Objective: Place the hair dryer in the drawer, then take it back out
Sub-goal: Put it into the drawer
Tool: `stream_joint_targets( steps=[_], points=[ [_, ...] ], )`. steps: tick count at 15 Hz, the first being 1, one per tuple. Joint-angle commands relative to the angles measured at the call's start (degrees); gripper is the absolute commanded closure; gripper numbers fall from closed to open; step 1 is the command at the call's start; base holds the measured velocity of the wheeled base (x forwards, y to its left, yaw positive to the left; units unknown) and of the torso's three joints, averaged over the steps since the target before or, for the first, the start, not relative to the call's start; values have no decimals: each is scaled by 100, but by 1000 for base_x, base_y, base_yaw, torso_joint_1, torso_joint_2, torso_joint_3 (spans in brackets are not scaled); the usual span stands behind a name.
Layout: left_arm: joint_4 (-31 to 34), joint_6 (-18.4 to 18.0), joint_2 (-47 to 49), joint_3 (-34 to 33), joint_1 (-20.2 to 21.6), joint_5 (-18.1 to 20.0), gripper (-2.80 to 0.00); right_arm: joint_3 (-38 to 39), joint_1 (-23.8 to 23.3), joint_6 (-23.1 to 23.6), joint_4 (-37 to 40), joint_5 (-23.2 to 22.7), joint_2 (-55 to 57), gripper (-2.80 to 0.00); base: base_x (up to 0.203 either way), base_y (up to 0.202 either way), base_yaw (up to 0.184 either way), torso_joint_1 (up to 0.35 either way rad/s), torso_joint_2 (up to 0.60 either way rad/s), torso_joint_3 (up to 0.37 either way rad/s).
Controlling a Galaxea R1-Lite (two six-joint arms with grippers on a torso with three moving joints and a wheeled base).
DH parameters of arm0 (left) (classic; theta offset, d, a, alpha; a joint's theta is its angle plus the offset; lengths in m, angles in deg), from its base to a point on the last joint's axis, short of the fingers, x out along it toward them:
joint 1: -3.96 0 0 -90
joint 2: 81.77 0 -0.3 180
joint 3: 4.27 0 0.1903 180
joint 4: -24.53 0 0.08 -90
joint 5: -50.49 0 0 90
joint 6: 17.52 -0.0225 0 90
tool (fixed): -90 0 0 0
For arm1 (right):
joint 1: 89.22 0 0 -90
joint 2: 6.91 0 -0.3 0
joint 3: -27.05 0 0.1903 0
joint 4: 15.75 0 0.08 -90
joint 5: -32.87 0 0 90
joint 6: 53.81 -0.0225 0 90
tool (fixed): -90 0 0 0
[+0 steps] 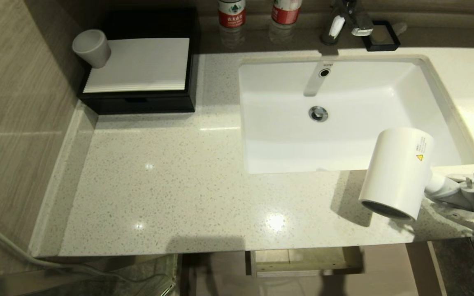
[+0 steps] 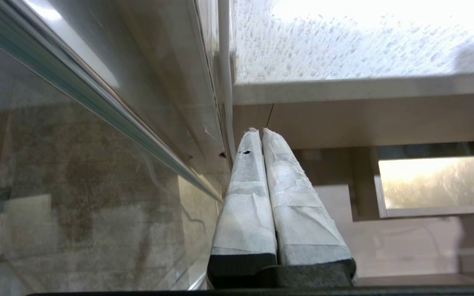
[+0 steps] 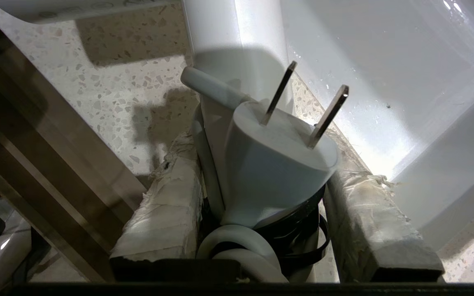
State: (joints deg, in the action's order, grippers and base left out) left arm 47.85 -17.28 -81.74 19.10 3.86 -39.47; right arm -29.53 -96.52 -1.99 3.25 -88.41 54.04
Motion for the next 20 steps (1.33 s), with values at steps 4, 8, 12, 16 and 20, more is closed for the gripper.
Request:
stream_joint_targets(
  steps=[4,8,12,16,20],
  points=[
    [-4,2,-2,0,1,4,0,78,-8,30,6,-27,-101,0,0,0,0,-417,548,87],
    [-4,2,-2,0,1,0,0,218,-7,38,-6,-18,-184,0,0,0,0,-257,264,57],
    [-4,2,-2,0,1,4,0,253,-8,38,-29,-18,-251,0,0,0,0,-126,253,146],
    [-4,2,-2,-7,1,1,0,297,-8,30,-28,-19,-311,0,0,0,0,-138,369,213],
    [-4,2,-2,0,1,-5,0,306,-8,38,-29,-27,-330,0,0,0,0,-87,239,143]
  ],
)
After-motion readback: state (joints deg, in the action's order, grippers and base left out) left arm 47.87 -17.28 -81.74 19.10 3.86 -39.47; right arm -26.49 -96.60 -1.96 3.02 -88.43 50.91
